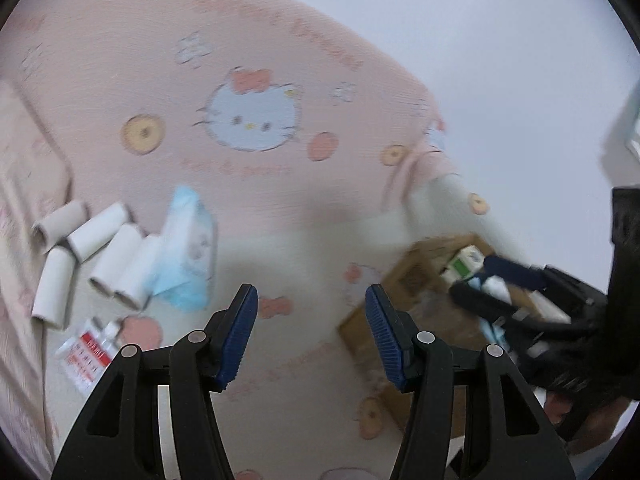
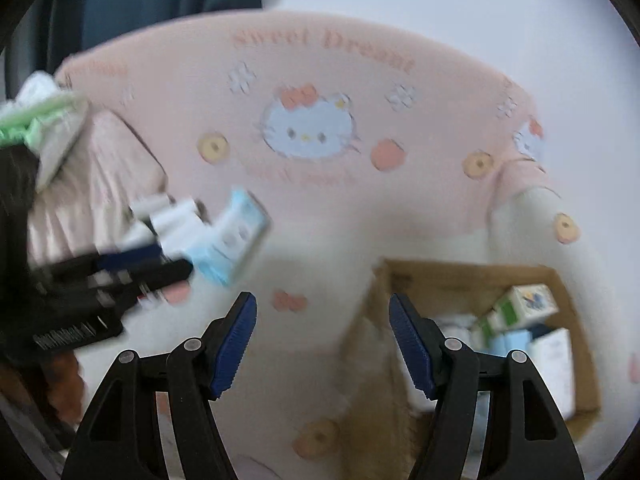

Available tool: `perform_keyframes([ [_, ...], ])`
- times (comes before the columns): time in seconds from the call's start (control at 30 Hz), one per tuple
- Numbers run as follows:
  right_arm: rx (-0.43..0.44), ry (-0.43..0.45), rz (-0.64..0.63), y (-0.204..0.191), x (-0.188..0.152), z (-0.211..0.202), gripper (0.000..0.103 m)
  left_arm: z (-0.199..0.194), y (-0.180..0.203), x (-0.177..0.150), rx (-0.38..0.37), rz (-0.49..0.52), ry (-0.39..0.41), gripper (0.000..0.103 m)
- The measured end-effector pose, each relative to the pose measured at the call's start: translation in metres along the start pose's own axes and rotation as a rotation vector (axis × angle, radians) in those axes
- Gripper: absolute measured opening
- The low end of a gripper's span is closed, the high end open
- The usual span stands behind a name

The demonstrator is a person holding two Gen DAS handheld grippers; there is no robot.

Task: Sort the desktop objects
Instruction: 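Withdraw both tools from the box back toward the tube pile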

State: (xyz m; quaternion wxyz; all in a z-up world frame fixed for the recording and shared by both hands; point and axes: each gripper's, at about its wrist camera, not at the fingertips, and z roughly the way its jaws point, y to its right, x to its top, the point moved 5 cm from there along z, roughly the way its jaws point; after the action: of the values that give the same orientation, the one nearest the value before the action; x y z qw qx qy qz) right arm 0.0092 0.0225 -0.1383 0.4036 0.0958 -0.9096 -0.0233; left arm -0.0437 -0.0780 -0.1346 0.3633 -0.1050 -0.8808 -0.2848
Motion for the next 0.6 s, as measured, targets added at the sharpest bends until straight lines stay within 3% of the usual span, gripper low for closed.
perform_keyframes([
  [0.13,0.181,0.090,0.082,-0.011,0.003,0.003,0.070,0.011,-0.024,-0.022,0.022,-0.016,-0.042,0.060],
  [0.27,0.333,0.072,0.174,-0.020,-0.003,0.025,0.073,0.026,-0.037,-0.046,0.037,0.036,-0.173,0.060],
  [0.47,0.192,0.077,0.018,-0.043,-0.012,0.050,0.073,0.022,-0.075,-0.055,0.048,-0.139,-0.172,0.060],
  [0.6,0.188,0.097,-0.053,-0.063,-0.015,0.066,0.073,0.011,-0.108,-0.045,0.026,-0.290,-0.123,0.060],
])
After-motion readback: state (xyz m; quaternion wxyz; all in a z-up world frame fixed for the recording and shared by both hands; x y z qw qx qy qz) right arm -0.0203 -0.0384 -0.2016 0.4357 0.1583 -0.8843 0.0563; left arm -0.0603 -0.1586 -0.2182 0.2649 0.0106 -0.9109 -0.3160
